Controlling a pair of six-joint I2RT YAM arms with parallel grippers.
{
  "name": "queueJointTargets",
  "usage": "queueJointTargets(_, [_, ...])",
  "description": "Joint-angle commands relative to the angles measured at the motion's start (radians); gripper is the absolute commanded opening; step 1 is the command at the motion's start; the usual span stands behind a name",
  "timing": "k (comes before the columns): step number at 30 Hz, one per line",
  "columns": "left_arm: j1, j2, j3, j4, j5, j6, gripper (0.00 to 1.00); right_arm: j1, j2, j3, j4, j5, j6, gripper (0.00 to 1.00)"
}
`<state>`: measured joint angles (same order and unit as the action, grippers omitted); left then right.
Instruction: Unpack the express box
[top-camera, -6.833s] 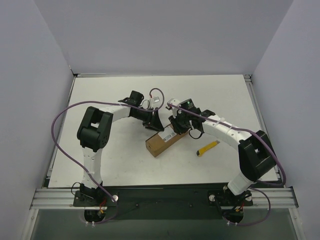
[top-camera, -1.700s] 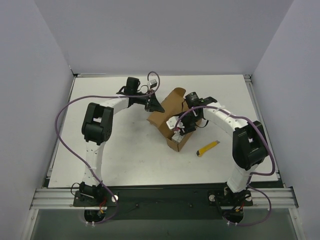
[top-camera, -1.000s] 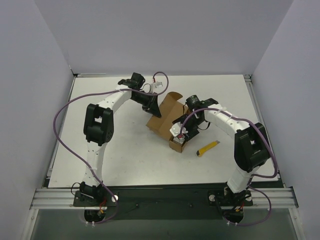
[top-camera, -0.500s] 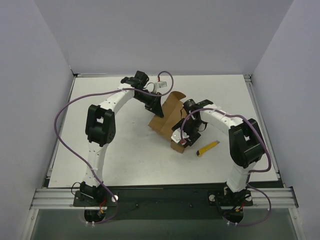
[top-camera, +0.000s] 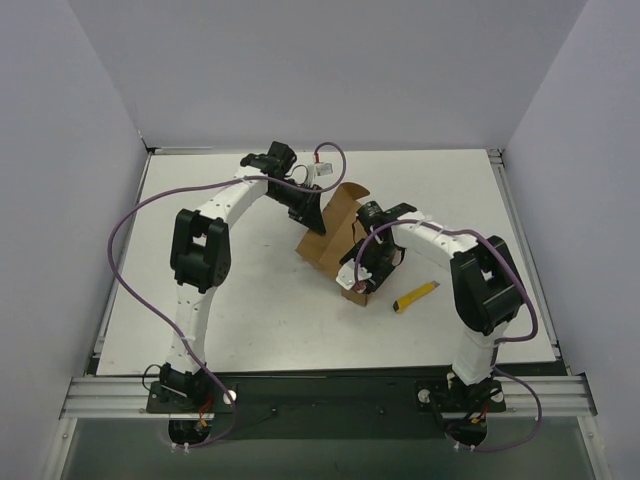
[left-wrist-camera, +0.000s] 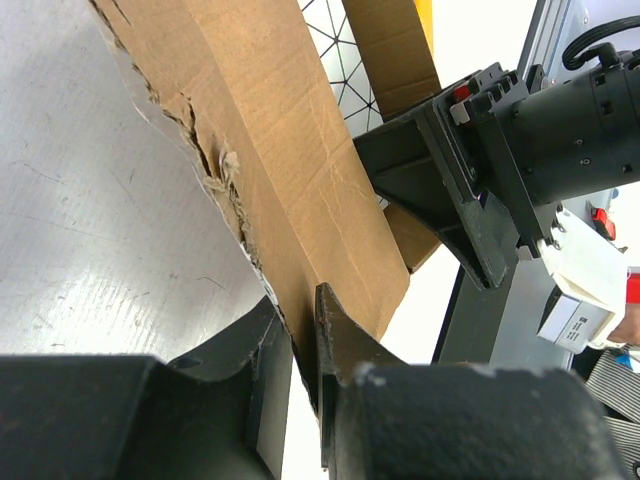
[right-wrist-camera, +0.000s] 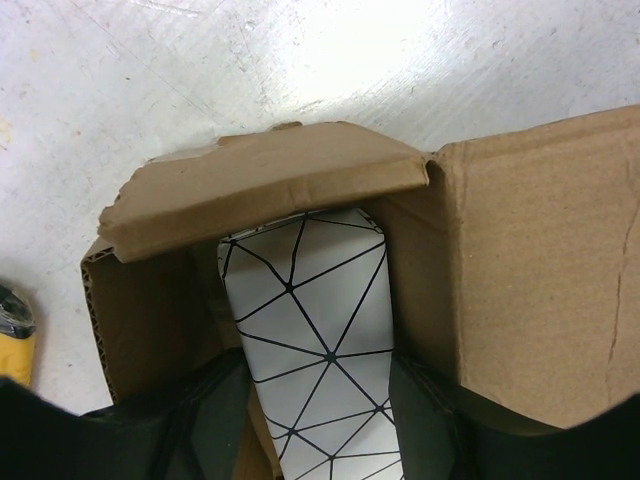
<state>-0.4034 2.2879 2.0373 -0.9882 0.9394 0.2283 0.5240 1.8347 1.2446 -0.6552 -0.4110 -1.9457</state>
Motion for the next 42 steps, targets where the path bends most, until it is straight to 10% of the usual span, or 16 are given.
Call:
queueJointTargets(1, [-0.011, -0.004, 0.034, -0.015, 0.044, 0.043, 0.22, -0.013, 0.107, -0.108, -0.001, 0.114, 0.062, 0.44])
queueJointTargets(5, [-0.011, -0.016, 0.026, -0.018, 0.009, 0.052, 0.22, -0.015, 0.048, -0.060, -0.004, 0.006, 0.175, 0.18])
queueJointTargets(20, [-0.011, -0.011, 0.021, -0.004, -0.054, 0.026, 0.20, -0.041, -0.258, -0.027, -0.086, -0.190, 0.350, 0.08])
queueJointTargets(33, [-0.038, -0.008, 0.035, -0.020, -0.017, 0.045, 0.20, -0.006, -0.152, -0.039, -0.078, -0.123, 0.251, 0.58])
queueJointTargets(42, [-0.041, -0.013, 0.024, -0.017, -0.010, 0.037, 0.20, 0.004, -0.036, 0.012, -0.159, -0.064, 0.160, 0.56])
